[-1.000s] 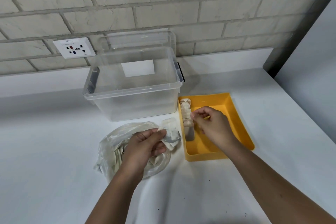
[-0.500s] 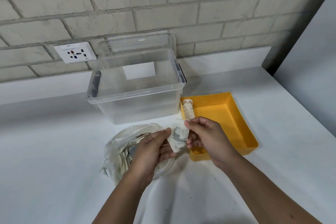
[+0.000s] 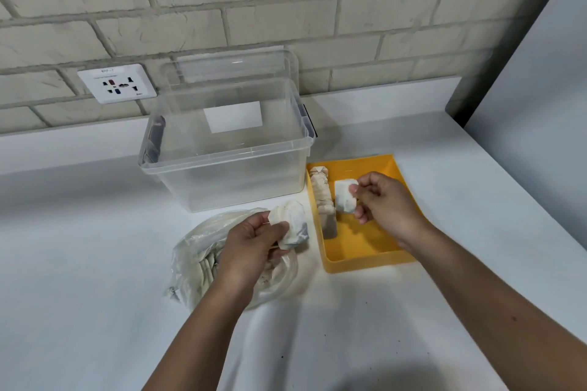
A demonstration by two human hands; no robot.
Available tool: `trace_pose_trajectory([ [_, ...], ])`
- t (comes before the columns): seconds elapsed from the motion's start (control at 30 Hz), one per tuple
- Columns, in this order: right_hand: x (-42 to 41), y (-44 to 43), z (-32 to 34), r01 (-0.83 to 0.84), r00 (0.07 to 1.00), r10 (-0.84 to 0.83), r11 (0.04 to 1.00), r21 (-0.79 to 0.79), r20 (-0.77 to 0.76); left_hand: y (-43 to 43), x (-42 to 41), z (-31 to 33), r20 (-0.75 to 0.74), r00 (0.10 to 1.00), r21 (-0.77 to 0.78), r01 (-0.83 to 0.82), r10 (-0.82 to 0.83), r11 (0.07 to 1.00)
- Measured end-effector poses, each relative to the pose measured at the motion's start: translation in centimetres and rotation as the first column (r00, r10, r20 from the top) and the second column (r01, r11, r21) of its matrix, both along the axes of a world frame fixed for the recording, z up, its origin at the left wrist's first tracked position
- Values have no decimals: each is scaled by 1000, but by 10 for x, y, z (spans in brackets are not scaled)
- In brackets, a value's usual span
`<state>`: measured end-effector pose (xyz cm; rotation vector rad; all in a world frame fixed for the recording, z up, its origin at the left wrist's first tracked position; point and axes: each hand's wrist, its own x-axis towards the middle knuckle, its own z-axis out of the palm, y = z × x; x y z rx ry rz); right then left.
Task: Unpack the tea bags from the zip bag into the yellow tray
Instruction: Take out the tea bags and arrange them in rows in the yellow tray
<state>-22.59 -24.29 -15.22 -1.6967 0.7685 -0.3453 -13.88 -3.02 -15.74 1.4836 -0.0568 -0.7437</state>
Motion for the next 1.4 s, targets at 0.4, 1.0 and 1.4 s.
trace_pose_trajectory([
  [0.4, 13, 5, -34, -231, 909, 270, 960, 155, -318, -3, -1, -5, 26, 1000, 8, -16, 15, 1000],
  [1.0, 0, 32, 23, -271, 962, 269, 961, -47, -53, -9, -10, 8, 48, 998, -29, 41, -40, 999],
  [1.4, -19, 0, 22, -234, 971, 210, 932, -276, -113, -17, -14, 11, 101, 995, 20, -7, 5, 1000],
])
